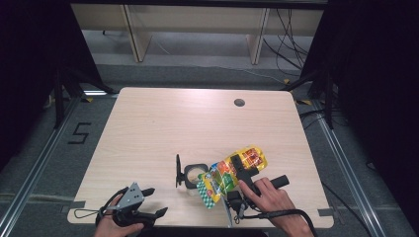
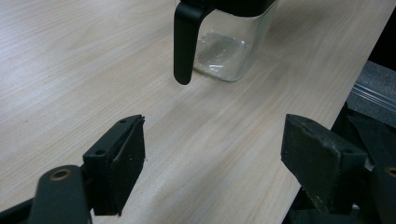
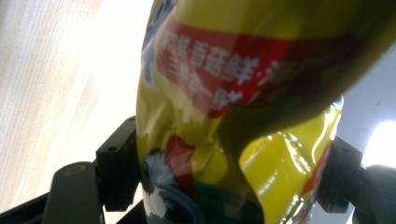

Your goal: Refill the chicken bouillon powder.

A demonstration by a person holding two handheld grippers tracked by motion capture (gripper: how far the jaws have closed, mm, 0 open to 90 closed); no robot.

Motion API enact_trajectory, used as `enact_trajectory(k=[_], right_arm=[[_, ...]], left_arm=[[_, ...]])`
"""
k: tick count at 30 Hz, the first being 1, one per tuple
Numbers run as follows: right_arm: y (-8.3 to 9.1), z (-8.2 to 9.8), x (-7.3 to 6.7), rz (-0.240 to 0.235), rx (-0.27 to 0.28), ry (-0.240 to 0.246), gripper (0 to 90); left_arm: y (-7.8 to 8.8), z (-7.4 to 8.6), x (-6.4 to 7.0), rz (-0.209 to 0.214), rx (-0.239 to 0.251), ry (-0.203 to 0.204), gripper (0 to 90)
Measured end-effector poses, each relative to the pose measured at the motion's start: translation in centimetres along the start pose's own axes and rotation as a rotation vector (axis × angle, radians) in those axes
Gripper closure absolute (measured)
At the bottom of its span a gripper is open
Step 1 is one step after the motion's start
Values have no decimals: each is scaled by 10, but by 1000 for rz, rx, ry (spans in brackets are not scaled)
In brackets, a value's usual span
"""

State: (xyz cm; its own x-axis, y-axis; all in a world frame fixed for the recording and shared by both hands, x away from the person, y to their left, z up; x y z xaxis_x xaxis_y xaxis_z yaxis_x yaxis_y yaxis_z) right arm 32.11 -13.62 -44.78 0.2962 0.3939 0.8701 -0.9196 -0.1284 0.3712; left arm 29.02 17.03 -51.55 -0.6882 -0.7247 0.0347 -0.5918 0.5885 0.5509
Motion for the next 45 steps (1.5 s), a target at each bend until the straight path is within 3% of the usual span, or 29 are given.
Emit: enact_trajectory(k=[5,7,10,11,12,15,16,20,22,25,26,27,28,33,34,35,38,43,44,45], right_arm=[[0,1,0,-1,4,-6,269],[-1,1,0,0,8,-3,273],[-2,0,-1,2,22,-17,274],[-2,1,0,2,20,2,273],[-2,2,-2,0,14,-23,274],[-1,2,-2,-2,2,-18,274],[-1,2,1,2,6,11,274],[0,2,0,4,2,-6,274],[1,2,1,11,3,-2,274],[2,2,2,12,-1,1,274],[2,2,2,13,0,5,274],[2,2,3,16,5,12,274],[2,2,4,17,8,21,274],[2,4,0,9,0,-30,274],[-1,2,-4,9,41,-89,274],[-2,2,-4,8,47,-87,274],[-1,1,-4,1,36,-60,274],[-2,2,-4,8,55,-83,274],[-1,2,-1,11,45,-40,274],[-1,2,-1,11,45,-40,274]], left_arm=[[0,0,-2,5,-3,-34,216],[0,0,-1,3,4,-9,216],[0,0,-2,5,3,-25,216],[0,0,0,-1,8,-6,216],[0,0,-1,1,-2,-7,216],[-1,0,0,4,10,1,216],[-1,0,-1,3,11,-3,216],[-1,0,0,4,9,2,216],[-1,0,-2,5,12,-27,216],[-1,0,-2,8,11,-24,216],[0,0,-4,0,-13,-51,216],[0,0,-4,0,-13,-51,216],[-1,0,0,7,10,0,216],[-1,0,-1,5,10,-2,216],[0,0,-2,-6,-13,-23,216],[0,0,-1,3,4,-4,216],[0,0,-1,2,1,1,216],[0,0,-1,2,1,1,216],[0,0,-1,5,-2,0,216],[0,0,-1,4,-1,1,216]])
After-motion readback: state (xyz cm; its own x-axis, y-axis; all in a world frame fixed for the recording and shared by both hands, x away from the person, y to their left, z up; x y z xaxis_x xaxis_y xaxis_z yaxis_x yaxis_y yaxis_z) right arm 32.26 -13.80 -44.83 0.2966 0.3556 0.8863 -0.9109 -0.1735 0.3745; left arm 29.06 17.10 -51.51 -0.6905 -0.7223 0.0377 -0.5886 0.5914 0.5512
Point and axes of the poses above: each handheld gripper's, and its own axes: y roughly backward along the jaws, z roughly out of its underside, x roughly to its right, the point moved 3 cm from there along -y, roughly forward along the jaws, and after that the axes turned 7 degrees about -z, right-handed, at the moved point
